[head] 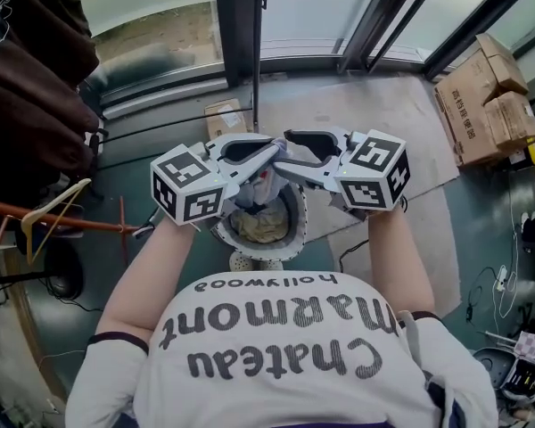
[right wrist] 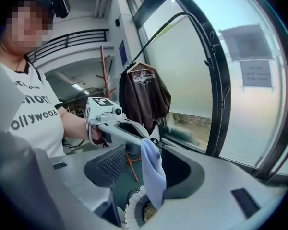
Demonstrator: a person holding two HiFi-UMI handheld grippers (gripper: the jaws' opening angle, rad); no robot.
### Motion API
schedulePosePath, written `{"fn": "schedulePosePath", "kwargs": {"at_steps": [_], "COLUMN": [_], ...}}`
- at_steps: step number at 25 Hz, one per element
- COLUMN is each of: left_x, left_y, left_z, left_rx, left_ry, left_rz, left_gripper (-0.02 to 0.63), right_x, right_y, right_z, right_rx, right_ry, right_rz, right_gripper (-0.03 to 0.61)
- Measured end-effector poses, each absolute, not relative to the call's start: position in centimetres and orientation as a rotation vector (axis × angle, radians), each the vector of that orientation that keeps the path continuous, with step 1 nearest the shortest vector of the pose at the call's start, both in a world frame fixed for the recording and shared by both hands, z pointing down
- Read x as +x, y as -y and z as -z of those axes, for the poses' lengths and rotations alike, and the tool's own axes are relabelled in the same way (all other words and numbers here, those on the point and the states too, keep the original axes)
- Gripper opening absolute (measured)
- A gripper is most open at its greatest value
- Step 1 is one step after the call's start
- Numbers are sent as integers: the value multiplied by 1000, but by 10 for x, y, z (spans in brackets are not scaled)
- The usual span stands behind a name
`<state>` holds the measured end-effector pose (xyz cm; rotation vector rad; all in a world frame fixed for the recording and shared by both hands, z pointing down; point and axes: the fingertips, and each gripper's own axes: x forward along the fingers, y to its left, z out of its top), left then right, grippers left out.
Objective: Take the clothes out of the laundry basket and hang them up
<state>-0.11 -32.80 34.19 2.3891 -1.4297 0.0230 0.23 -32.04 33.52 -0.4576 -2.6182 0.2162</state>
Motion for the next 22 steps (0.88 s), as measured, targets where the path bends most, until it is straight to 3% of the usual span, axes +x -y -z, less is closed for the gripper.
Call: {"fn": "schedulePosePath", "kwargs": {"at_steps": [8, 12, 14, 20, 21, 22], "left_x": [-13, -4, -6, -7, -9, -12], "left_y": [317, 317, 316, 317, 317, 317], "left_z": [-324, -323, -324, -335, -337, -337], "left_rx": [2402, 2438, 2436, 2441, 2426, 2409], "left_ry": [1383, 1361, 1375, 1387, 1390, 1398], "left_rz": [58, -22, -27, -24, -13, 5], "left_gripper": [18, 18, 18, 25, 75, 172], "right_x": [-11, -17, -18, -12, -10, -8], "right_y": [310, 311, 309, 309, 310, 312], "right_z": [-348, -350, -351, -360, -361, -361], "right_rx": [-525, -504, -507, -515, -513, -509], "right_ry": [2551, 2549, 2534, 2463, 2456, 2454], "right_rz": [-75, -36, -37, -80, -78, -78], "right_gripper": [248, 188, 94, 57, 55, 55]}}
